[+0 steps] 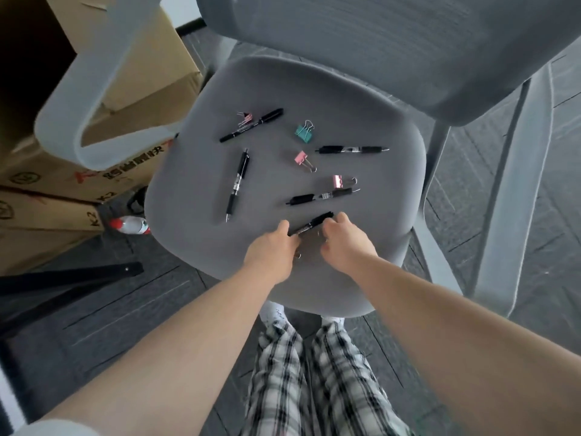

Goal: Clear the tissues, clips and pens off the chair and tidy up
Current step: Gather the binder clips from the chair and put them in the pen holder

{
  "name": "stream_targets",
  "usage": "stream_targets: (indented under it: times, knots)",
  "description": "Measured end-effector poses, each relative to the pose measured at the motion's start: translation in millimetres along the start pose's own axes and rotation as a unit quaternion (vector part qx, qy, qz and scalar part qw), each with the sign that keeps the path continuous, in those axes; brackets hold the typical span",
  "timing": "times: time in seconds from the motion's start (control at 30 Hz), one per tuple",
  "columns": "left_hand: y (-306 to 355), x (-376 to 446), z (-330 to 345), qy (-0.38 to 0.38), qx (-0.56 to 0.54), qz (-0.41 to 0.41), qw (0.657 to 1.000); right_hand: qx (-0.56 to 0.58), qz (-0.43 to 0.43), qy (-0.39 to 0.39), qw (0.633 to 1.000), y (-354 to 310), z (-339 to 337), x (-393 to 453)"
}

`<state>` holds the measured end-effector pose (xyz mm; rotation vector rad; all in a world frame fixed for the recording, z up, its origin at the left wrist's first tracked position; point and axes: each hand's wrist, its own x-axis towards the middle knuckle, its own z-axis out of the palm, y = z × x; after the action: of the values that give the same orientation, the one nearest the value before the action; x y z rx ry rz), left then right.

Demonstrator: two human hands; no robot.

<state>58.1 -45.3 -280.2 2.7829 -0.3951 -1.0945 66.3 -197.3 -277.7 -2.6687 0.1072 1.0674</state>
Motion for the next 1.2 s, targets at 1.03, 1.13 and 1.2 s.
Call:
stream_targets:
  times: [1.03, 1.13, 1.2]
  knots:
    - [-1.5, 123.7, -72.0, 0.123, -0.154, -0.012, 0.980, 0.126, 0.114, 0.086, 0.982, 2.6, -65.4, 90.5]
    - [-0.3, 127.6, -66.4, 0.113, -0.133, -0.042, 0.984, 0.110, 0.099, 0.083, 0.985, 3.0, -66.8, 95.8]
    - [-1.2, 128.6, -64.5, 0.113, -0.117, -0.045, 0.986, 0.092, 0.091, 0.076, 0.989, 1.1, -67.9, 97.7]
